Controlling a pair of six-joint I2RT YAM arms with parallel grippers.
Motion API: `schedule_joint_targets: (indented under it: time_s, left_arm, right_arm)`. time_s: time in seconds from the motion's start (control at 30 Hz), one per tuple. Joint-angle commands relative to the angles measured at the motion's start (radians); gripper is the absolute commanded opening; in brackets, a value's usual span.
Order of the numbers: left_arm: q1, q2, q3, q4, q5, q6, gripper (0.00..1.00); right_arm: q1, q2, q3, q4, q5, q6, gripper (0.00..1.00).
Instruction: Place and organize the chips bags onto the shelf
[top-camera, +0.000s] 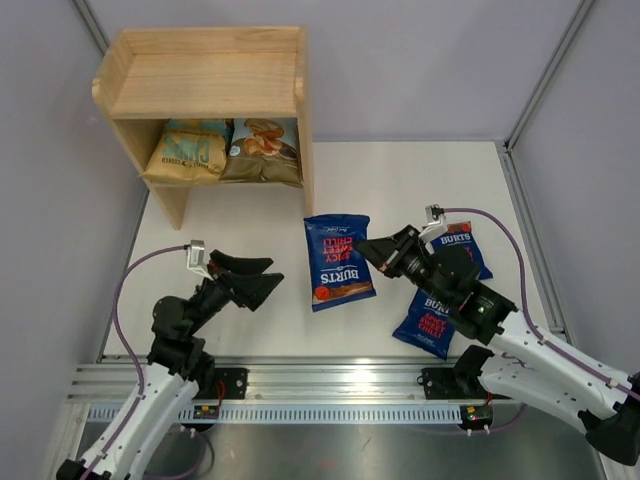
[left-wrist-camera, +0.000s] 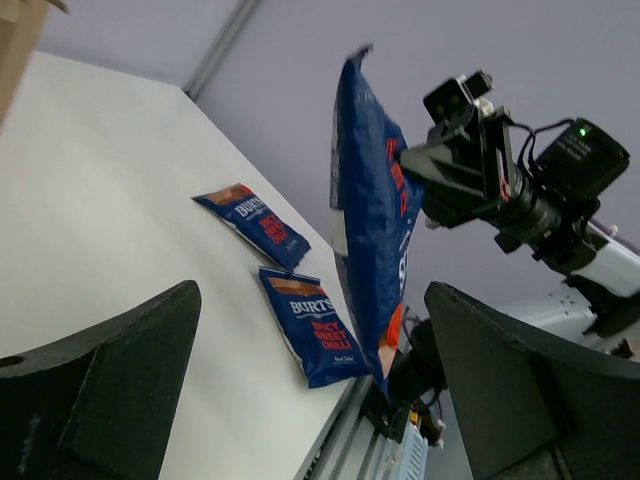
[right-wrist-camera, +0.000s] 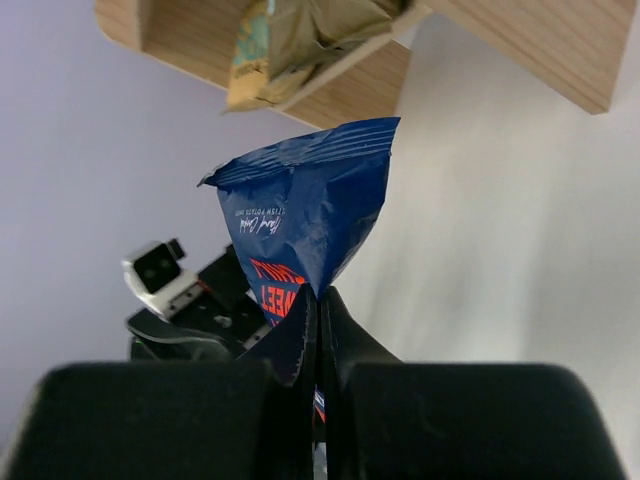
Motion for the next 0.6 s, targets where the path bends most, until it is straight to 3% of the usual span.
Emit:
schedule_joint_targets:
  time_s: [0.0, 0.2, 0.33, 0.57]
  left_arm:
    - [-0.106, 0.098, 0.003, 0.250, -0.017, 0.078, 0.99]
    - [-0.485, 0.300, 0.047, 0.340, -0.183, 0.325, 0.99]
    - [-0.585, 0.394, 0.067, 0.449, -0.259, 0.396, 0.99]
    - [-0.621, 0.508, 0.095, 0.572, -0.348, 0.397, 0.99]
  right_arm:
    - [0.007, -0.054, 0.007, 0.122, 0.051, 0.092, 0.00]
    - [0.007, -0.117, -0.010, 0.123, 0.102, 0.140, 0.00]
    - [0.007, -0.137, 0.001, 0.099, 0.099, 0.134, 0.00]
    - [0.007, -0.160, -0.024, 0.115, 0.061, 0.168, 0.00]
